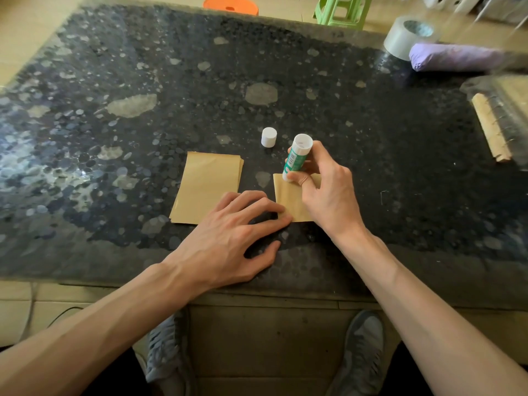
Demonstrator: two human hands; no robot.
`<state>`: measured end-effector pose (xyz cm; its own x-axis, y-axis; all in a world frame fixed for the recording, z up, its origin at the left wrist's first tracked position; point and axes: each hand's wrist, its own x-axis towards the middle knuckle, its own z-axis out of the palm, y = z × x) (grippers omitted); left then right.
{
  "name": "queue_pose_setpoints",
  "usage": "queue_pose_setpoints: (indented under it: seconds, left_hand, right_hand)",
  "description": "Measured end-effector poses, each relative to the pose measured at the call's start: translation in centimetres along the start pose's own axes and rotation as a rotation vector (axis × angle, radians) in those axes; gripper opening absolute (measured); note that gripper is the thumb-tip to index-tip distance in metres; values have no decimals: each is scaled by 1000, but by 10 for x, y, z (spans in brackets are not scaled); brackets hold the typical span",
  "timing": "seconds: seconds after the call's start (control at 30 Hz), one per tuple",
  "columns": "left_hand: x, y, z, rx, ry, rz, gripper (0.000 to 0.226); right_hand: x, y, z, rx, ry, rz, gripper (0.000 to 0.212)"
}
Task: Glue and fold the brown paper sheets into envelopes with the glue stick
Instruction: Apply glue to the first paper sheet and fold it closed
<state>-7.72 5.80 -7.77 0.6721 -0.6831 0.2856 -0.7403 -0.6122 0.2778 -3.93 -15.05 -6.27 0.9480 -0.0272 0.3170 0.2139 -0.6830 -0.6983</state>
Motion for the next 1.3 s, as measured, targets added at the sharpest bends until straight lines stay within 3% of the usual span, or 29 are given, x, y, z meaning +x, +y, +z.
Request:
queue_pose_setpoints:
  seconds: [0.2,0.4,0.57,1.03,1.17,1.3]
  left_hand:
    - [0,0,0,-8,1,-4,43]
    - [0,-1,-1,-7,-11,-3,44]
    - [0,-1,-1,-4,-20,-7,45]
    - [2,1,-1,13,-36,-17,48]
    - [2,2,-2,32,-50,-13,50]
    - [1,2,-2,40,-54,-17,49]
  right_hand:
    - [3,2,3,7,42,1,27]
    - [2,4,-11,234,243,84,25]
    - [-4,-3,-22,365,127,153,28]
    - [-25,2,-39,38,-215,36,29]
    - [-25,3,-37,-21,-235,-5,27]
    - [-27,4,-36,-48,-153,-24,27]
